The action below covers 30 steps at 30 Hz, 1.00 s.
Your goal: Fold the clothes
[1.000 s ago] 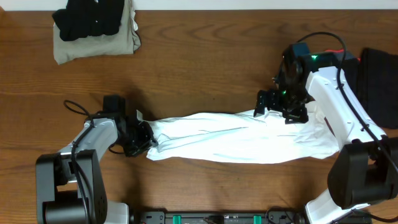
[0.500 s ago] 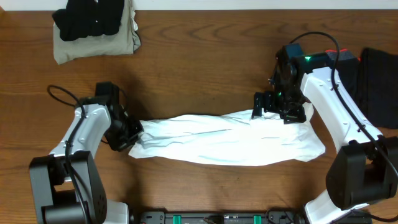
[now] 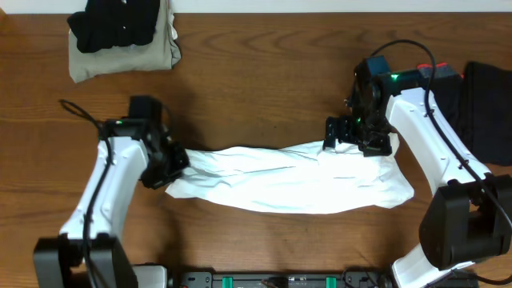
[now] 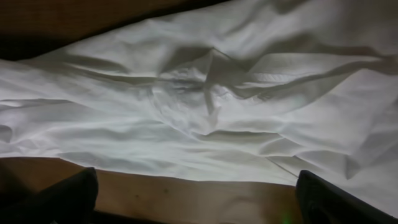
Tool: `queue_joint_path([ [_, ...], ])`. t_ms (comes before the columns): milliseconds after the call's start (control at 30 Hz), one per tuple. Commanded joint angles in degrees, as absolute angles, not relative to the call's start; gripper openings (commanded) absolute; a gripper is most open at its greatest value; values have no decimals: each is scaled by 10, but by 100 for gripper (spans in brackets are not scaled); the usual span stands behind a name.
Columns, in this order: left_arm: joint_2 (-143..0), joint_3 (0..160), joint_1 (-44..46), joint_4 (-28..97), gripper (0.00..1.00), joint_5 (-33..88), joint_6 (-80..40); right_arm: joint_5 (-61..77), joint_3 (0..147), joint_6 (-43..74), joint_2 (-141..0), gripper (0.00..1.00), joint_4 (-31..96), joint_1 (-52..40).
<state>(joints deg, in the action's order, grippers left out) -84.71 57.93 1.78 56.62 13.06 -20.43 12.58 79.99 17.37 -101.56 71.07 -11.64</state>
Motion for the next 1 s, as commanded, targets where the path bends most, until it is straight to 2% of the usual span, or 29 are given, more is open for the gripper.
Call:
queue_joint_path([
  [0, -832, 592, 66, 573, 6, 121, -185, 124, 786, 183, -1014, 99, 704, -133],
  [267, -833, 592, 173, 583, 6, 94, -207, 124, 782, 189, -1014, 99, 695, -152],
  [767, -904, 591, 291, 558, 6, 96, -217, 125, 782, 197, -1014, 99, 696, -154],
  [867, -910, 591, 307, 551, 17, 98, -217, 125, 782, 197, -1014, 99, 695, -154],
  [933, -911, 591, 316, 547, 17, 98, -217, 125, 782, 197, -1014, 99, 695, -154],
  [967, -911, 591, 320, 545, 23, 98, -217, 125, 782, 197, -1014, 99, 694, -154],
])
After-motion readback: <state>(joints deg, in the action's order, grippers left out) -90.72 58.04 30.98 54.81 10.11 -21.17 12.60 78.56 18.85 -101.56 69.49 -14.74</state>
